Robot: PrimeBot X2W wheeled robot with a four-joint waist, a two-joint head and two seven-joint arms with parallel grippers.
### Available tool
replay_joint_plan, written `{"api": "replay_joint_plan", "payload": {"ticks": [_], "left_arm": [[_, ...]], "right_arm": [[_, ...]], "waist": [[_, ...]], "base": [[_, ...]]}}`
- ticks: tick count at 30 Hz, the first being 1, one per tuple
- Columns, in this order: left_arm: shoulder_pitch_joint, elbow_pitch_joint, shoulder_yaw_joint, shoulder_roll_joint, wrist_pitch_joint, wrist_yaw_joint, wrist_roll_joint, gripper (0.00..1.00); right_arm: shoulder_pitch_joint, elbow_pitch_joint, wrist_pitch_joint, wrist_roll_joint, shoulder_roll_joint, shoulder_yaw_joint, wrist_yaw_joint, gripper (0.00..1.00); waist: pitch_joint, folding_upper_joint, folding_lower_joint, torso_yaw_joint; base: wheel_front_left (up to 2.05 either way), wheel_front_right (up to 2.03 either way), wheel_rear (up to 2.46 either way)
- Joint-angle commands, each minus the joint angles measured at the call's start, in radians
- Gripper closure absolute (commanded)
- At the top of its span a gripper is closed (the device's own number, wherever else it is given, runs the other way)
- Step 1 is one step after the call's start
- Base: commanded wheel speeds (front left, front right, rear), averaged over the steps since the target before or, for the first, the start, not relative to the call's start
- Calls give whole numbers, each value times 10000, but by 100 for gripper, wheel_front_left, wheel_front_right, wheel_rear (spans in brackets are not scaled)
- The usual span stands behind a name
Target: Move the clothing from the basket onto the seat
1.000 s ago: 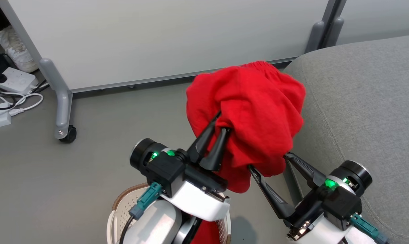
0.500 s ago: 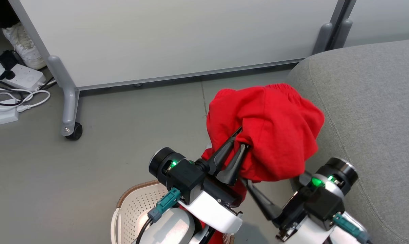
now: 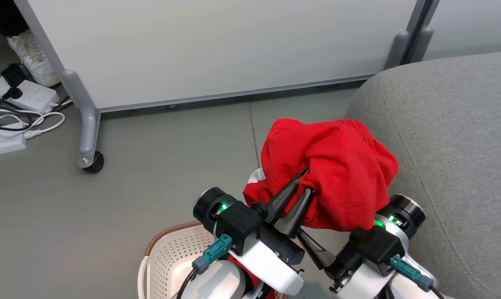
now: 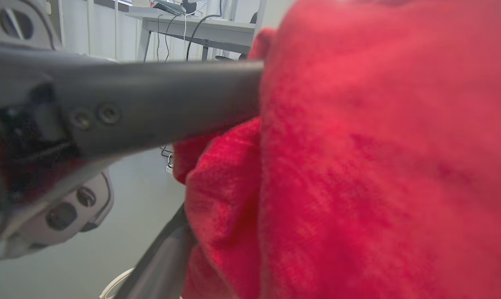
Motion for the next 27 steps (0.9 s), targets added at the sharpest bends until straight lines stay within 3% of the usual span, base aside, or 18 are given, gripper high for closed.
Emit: {"api": "replay_joint_plan", "payload": {"ticks": [1, 4, 5, 6, 26, 27], "left_arm": [[-168, 13, -22, 29, -4, -32, -89, 100], [-181, 51, -94, 28, -4, -31, -121, 100], [-177, 75, -105, 31, -4, -28, -127, 100], [-175, 87, -108, 29, -4, -23, -132, 100], [343, 816, 351, 40, 0, 142, 418, 100], [366, 846, 336, 38, 0, 105, 404, 87]], "right_arm": [[9, 188, -47, 123, 44, 3, 2, 0], [11, 461, -47, 364, 155, -90, 2, 0], [48, 522, -48, 526, 223, -175, 2, 67], [66, 513, -48, 723, 292, -258, 2, 100], [357, 116, -48, 2220, 619, -1131, 2, 100], [350, 98, -48, 2239, 636, -1158, 2, 100]], "waist": [[-15, -1, 0, 25], [-47, -1, 0, 74], [-56, -1, 0, 88], [-62, -1, 0, 100], [-210, -1, 0, -94], [-226, -1, 0, -105]], "base": [[0, 0, 0], [0, 0, 0], [0, 0, 0], [0, 0, 0], [0, 0, 0], [0, 0, 0]]}}
